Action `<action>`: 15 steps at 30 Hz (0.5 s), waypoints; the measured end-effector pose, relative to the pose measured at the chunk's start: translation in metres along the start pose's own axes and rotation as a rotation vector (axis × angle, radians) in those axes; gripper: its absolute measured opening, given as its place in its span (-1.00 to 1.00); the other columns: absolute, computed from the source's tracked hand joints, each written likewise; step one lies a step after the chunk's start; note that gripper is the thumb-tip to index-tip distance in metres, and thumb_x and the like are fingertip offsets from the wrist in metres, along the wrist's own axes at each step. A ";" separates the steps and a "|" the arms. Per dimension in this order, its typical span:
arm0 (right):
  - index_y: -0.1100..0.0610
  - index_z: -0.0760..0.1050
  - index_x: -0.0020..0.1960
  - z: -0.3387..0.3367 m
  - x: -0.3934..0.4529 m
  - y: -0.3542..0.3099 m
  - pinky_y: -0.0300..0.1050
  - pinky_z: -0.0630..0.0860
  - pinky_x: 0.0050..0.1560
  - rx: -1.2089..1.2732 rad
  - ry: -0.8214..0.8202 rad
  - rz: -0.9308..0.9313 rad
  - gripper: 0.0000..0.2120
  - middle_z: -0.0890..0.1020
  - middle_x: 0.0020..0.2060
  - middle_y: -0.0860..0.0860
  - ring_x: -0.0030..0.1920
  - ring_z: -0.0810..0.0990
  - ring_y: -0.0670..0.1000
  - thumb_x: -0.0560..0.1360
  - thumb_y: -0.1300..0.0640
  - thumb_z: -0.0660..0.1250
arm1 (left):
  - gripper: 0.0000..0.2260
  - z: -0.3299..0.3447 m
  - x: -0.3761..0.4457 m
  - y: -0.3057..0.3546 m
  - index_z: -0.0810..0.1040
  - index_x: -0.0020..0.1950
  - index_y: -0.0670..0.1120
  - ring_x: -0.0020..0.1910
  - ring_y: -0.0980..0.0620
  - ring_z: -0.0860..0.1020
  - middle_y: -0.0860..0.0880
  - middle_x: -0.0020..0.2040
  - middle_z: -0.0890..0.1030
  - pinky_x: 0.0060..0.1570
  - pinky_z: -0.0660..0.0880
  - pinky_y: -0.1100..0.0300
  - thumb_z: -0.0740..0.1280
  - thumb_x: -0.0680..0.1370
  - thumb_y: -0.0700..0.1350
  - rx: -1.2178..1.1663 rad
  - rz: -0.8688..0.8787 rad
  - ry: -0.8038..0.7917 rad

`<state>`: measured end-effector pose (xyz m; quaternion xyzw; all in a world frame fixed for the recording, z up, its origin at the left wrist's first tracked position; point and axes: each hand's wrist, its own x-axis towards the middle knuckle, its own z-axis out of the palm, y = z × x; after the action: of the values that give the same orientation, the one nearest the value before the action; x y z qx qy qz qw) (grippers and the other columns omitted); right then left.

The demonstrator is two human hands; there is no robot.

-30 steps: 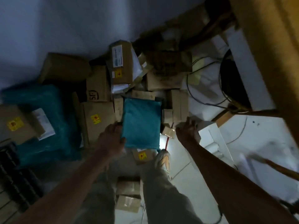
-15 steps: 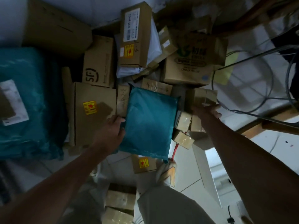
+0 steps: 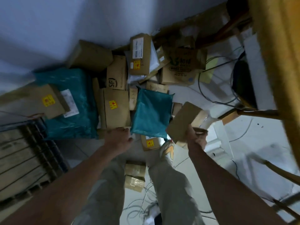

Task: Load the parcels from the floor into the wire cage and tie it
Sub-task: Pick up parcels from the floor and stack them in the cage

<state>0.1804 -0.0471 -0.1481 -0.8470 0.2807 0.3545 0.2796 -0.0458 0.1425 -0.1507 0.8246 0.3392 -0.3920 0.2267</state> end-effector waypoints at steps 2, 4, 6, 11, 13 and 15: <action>-0.01 0.56 0.06 -0.012 -0.040 -0.008 -0.10 0.60 0.03 0.008 -0.100 -0.048 -0.46 0.70 -0.08 -0.05 -0.04 0.69 0.01 0.23 -0.33 0.49 | -0.64 -0.038 -0.032 0.011 0.49 0.31 -0.07 -0.03 -0.02 0.57 -0.04 0.14 0.61 -0.09 0.50 0.09 0.15 0.68 0.14 -0.160 0.038 -0.052; -0.02 0.57 -0.02 -0.019 -0.082 -0.021 -0.01 0.61 0.01 -0.104 -0.286 -0.108 -0.55 0.71 -0.13 0.03 -0.14 0.66 0.03 0.29 -0.33 0.44 | -0.59 -0.081 -0.061 0.011 0.39 0.44 -0.09 0.12 -0.10 0.59 -0.09 0.22 0.56 0.02 0.51 0.06 0.14 0.71 0.14 -0.508 -0.030 -0.112; -0.02 0.57 0.04 -0.026 -0.145 -0.046 0.09 0.59 0.12 -0.159 -0.474 -0.122 -0.68 0.68 -0.04 0.07 -0.03 0.64 0.07 0.46 -0.23 0.39 | -0.68 -0.126 -0.091 0.005 0.38 0.40 -0.06 0.04 -0.03 0.58 -0.08 0.21 0.52 0.11 0.50 0.13 0.11 0.73 0.08 -0.843 -0.095 -0.094; 0.05 0.45 0.36 -0.028 -0.264 -0.080 0.08 0.61 0.13 -0.220 -0.747 -0.080 -0.21 0.58 0.23 0.07 0.21 0.61 0.16 0.28 -0.37 0.47 | -0.73 -0.201 -0.187 -0.046 0.46 0.38 -0.08 0.18 0.02 0.48 0.03 0.20 0.51 0.08 0.48 0.25 0.16 0.74 -0.02 -1.230 -0.110 -0.001; 0.03 0.45 0.35 -0.027 -0.304 -0.086 0.05 0.61 0.08 -0.229 -0.817 -0.113 -0.34 0.59 0.18 0.07 0.13 0.63 0.12 0.40 -0.31 0.46 | -0.70 -0.216 -0.225 -0.072 0.47 0.38 -0.10 0.18 -0.02 0.53 -0.08 0.30 0.55 0.14 0.52 0.16 0.21 0.72 0.03 -1.286 -0.174 0.014; 0.01 0.49 0.29 -0.029 -0.339 -0.087 0.03 0.60 0.08 -0.294 -0.864 -0.148 -0.46 0.61 0.03 0.03 -0.04 0.63 0.04 0.46 -0.29 0.43 | -0.61 -0.221 -0.268 -0.091 0.51 0.38 -0.07 0.12 0.00 0.59 -0.11 0.33 0.58 0.15 0.53 0.09 0.29 0.66 0.14 -1.348 -0.206 0.014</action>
<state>0.0514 0.0875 0.1497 -0.6702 0.0241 0.6901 0.2722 -0.1275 0.2427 0.1842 0.4692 0.5876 -0.1093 0.6500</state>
